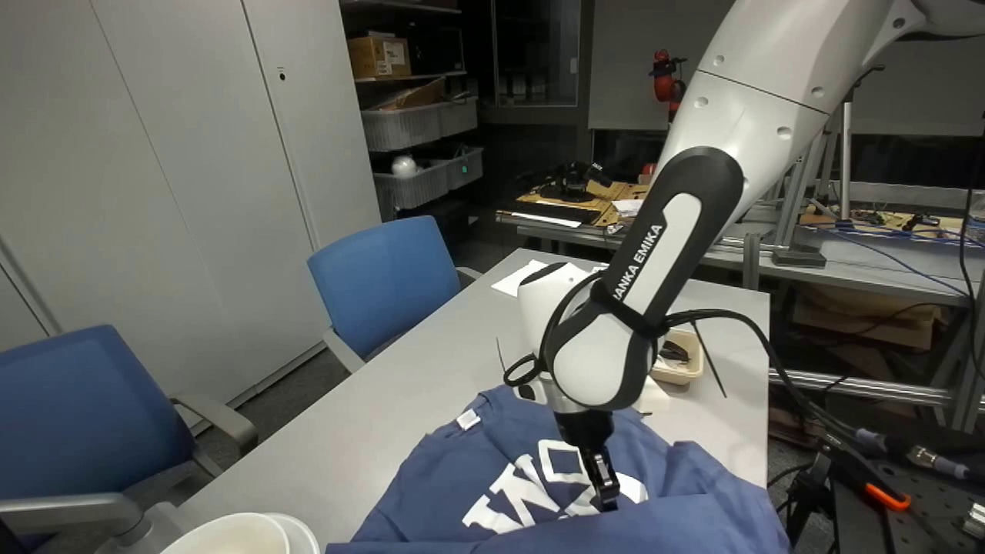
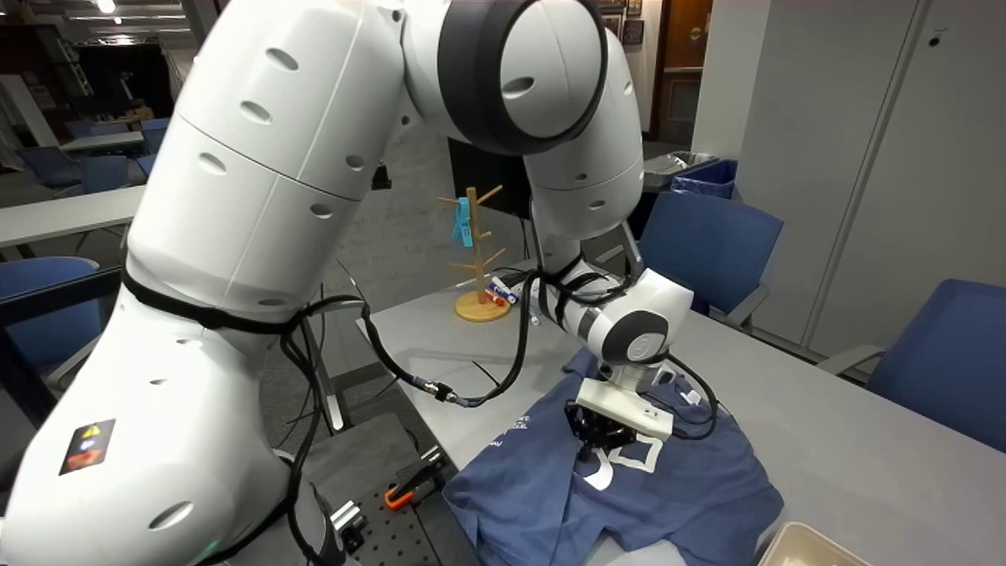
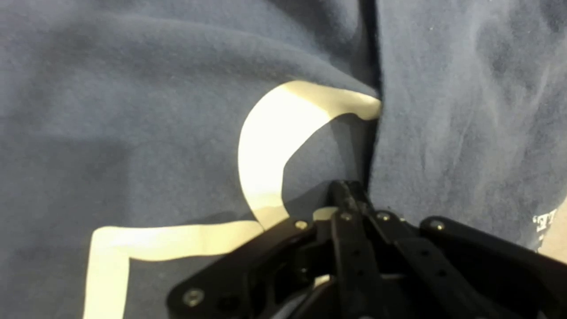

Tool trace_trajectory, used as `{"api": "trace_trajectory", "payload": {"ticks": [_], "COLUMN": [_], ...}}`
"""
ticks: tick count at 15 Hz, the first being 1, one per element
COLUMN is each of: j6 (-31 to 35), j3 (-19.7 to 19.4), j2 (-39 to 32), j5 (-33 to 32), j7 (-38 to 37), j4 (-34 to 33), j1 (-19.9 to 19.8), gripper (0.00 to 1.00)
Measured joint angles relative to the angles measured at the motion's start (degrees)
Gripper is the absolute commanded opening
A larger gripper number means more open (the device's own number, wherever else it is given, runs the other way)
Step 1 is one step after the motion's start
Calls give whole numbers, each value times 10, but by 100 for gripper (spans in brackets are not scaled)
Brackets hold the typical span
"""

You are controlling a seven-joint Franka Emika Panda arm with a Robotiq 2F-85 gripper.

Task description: Unfold the blue t-shirt fully

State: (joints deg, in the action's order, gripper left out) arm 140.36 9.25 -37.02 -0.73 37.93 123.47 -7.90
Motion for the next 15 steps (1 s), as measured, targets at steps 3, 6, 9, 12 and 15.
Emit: {"api": "trace_trajectory", "payload": {"ticks": [3,6,9,12,15], "j6": [-4,-10,-21,-36,-53], "j3": [0,0,0,1,8], "j2": [2,4,4,4,4], "j5": [-7,-10,-10,-10,-9], "j7": [-6,-6,-6,-6,-6], "j4": [0,0,-1,-1,-1], "j1": [6,10,12,12,12], "gripper": [56,78,99,100,100]}}
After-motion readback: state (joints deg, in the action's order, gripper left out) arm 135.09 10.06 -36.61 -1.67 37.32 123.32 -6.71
